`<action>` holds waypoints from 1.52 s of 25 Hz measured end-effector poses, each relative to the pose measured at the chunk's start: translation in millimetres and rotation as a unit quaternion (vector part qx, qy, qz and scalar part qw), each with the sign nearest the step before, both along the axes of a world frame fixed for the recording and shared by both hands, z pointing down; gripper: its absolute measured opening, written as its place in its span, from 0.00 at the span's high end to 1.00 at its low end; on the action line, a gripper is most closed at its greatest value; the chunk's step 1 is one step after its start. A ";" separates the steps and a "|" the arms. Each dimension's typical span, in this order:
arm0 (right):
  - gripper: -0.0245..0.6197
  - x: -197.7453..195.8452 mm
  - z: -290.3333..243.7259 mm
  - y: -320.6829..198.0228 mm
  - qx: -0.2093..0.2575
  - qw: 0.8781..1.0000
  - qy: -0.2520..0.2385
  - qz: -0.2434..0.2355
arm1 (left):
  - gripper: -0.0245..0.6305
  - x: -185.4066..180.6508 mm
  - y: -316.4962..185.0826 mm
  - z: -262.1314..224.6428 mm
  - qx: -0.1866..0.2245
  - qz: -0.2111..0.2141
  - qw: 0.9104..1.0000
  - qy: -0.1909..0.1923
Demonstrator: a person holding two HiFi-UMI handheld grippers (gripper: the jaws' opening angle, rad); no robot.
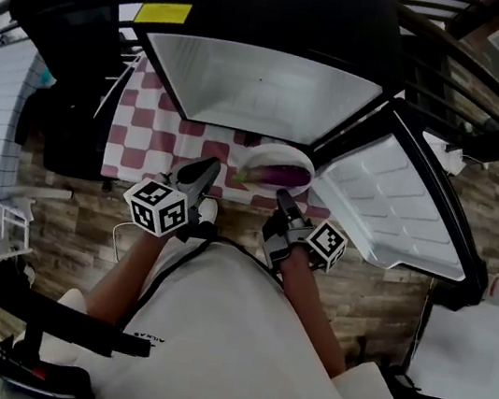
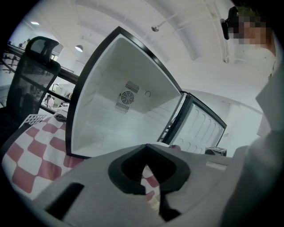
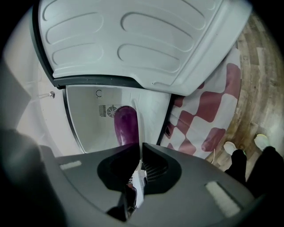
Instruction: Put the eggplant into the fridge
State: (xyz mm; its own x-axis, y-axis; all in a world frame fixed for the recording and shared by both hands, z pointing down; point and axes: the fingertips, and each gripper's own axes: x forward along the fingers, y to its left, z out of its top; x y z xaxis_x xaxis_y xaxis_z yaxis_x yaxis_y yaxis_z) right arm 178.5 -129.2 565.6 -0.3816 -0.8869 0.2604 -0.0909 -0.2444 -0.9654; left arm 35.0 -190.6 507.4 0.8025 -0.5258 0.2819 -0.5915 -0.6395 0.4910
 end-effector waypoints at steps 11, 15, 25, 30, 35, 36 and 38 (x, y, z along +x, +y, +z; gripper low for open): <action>0.92 -24.2 5.8 -59.9 -0.004 1.000 0.006 0.015 | 0.95 -11.7 -63.0 2.4 -0.002 0.035 0.999 0.000; 0.92 -32.1 3.4 -78.1 0.000 1.000 0.011 0.017 | 0.95 -18.2 -80.3 3.3 0.000 0.046 0.999 -0.002; 0.92 -44.0 3.5 -112.6 0.002 0.999 0.013 0.038 | 0.95 -31.3 -110.5 4.1 0.002 0.069 0.998 0.002; 0.92 -52.7 6.7 -129.7 0.005 0.999 0.016 0.038 | 0.95 -40.8 -125.2 4.6 0.008 0.072 0.997 0.003; 0.92 -56.7 10.2 -140.7 0.004 0.999 0.017 0.037 | 0.95 -47.8 -130.0 10.9 0.004 0.074 0.997 -0.002; 0.92 -56.6 11.1 -142.4 0.004 0.999 0.017 0.037 | 0.95 -48.6 -130.4 12.0 0.003 0.073 0.997 -0.002; 0.92 -56.5 13.0 -145.3 0.000 0.999 0.018 0.034 | 0.95 -49.5 -131.3 12.8 0.003 0.070 0.998 -0.002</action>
State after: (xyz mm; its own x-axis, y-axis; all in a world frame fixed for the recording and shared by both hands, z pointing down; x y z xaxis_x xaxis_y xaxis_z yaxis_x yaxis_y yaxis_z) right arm 122.0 -274.6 578.6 -0.3114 -0.9104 0.2725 -0.1086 -0.2508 -0.9619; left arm -14.5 -321.9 520.2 0.8665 -0.4114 0.2828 -0.4992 -0.7189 0.4837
